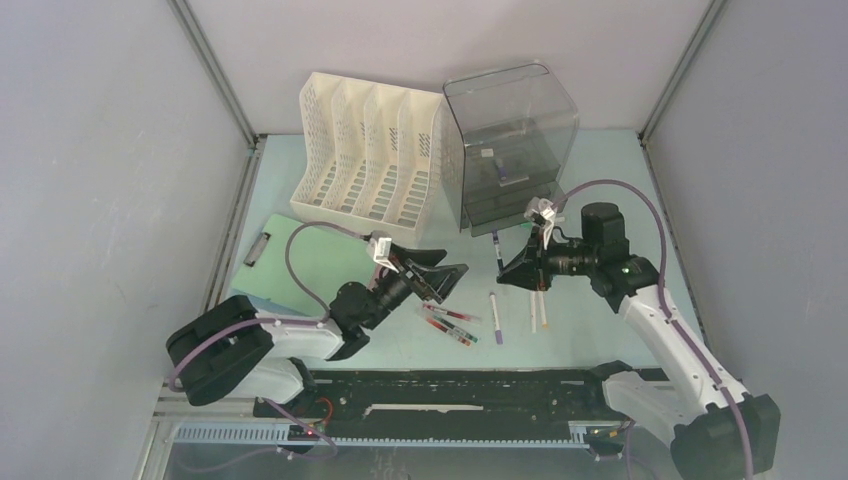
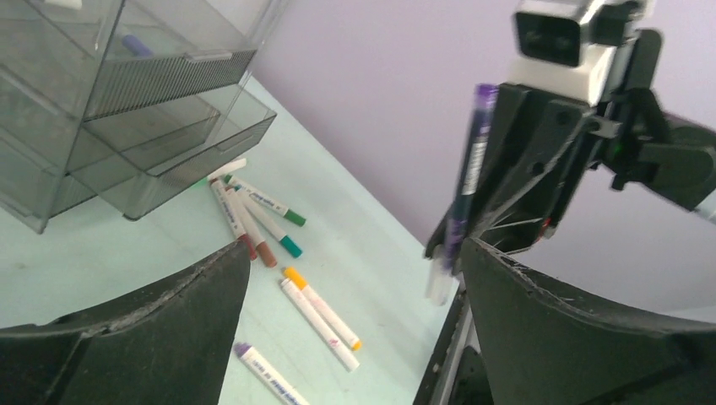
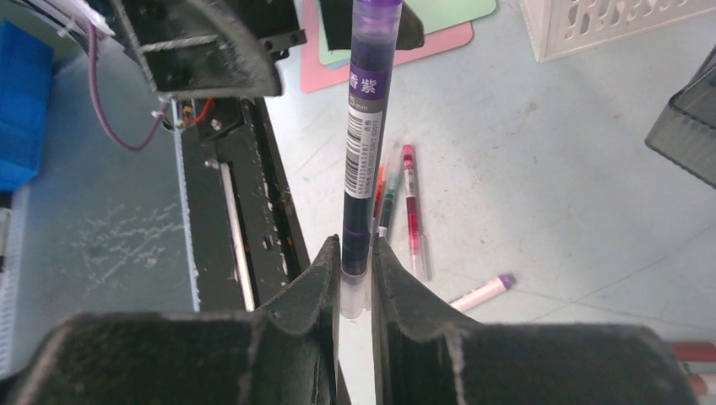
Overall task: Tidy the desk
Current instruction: Place the stationery in the drawer.
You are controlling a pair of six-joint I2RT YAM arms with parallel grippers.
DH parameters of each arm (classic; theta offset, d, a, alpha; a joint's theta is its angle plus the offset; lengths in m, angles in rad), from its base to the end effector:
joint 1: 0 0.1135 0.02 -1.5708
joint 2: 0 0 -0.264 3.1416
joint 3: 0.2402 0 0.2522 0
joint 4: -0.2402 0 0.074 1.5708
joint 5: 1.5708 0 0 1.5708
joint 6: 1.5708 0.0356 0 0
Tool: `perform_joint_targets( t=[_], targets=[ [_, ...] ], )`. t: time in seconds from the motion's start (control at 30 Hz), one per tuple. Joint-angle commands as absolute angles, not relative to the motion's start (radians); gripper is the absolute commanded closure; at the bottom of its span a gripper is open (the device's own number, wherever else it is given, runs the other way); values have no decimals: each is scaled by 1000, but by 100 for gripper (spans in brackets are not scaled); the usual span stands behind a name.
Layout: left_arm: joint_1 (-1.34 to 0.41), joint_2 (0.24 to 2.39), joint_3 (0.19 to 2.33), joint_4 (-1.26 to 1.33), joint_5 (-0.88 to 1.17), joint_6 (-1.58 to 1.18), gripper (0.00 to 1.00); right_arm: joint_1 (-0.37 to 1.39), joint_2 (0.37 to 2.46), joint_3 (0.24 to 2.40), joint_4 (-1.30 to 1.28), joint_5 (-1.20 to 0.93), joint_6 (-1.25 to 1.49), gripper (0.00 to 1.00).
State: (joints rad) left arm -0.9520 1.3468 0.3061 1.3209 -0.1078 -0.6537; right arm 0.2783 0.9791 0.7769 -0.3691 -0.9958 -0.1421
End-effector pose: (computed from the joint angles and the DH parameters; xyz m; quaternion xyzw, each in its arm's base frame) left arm 0.1436 -0.1950 0.2202 0.0467 0.6003 -0.5514 0.5775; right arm 0.1873 0.0846 0.2917 -0.3847 0.7064 0.4469 0.3915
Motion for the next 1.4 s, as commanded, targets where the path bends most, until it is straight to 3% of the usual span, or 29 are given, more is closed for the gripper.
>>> perform_joint_targets(
  t=[0.0, 0.3, 0.6, 0.97, 1.37],
  targets=[
    [-881, 1327, 282, 1302, 71, -674, 0, 248, 918, 842, -536, -1008, -413, 100],
    [-811, 1298, 228, 1220, 141, -681, 0, 124, 880, 883, -694, -987, -628, 100],
    [-809, 1008, 252, 726, 36, -520, 0, 146, 948, 994, -745, -838, -816, 100],
    [-810, 681, 177, 548, -77, -503, 0, 342, 1103, 1042, -545, -327, -1063, 100],
    [-810, 524, 90, 457, -182, -558, 0, 385, 1293, 1100, -369, -97, -1199, 100]
  ],
)
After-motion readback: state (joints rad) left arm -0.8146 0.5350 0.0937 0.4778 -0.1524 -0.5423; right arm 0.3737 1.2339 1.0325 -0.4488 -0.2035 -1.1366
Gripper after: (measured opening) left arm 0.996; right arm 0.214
